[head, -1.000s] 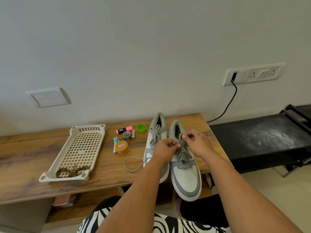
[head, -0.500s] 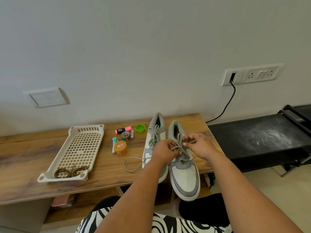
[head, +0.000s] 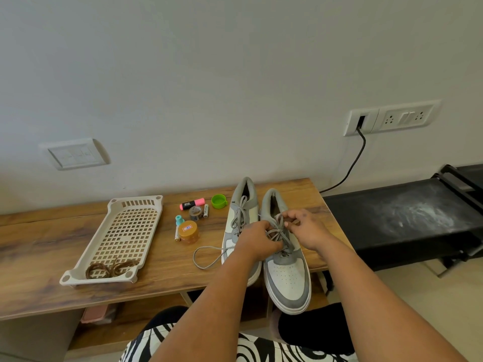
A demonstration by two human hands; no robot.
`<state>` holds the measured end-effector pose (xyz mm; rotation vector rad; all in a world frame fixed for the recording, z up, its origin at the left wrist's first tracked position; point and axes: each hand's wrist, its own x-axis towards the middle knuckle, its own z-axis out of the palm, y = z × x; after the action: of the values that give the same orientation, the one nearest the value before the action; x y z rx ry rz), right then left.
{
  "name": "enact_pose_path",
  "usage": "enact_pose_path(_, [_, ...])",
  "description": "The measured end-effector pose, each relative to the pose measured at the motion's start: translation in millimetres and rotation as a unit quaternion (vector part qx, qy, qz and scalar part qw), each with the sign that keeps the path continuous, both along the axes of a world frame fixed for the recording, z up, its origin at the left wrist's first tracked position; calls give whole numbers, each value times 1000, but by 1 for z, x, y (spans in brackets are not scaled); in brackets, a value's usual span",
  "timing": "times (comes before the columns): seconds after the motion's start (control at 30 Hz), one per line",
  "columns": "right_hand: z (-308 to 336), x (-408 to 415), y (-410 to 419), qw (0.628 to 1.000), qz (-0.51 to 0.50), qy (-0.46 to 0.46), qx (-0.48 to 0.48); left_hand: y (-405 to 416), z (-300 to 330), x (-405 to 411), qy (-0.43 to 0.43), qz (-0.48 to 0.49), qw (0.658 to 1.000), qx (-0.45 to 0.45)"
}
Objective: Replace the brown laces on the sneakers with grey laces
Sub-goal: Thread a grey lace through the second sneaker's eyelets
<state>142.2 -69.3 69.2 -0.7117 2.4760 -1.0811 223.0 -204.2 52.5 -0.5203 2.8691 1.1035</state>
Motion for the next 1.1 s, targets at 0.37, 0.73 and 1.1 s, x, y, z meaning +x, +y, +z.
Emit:
enact_pose_path(0.37, [-2, -10, 3, 999, 18, -34, -16, -1, -4, -5, 45, 37, 998, 21])
enact_pose_path(0.73, [-5, -11, -1, 999, 31, -16, -3, -3, -10, -7, 62, 45, 996, 42])
enact_pose_path(1.1, [-2, -14, -2, 997, 76, -6, 22, -3, -10, -7, 63, 42, 996, 43])
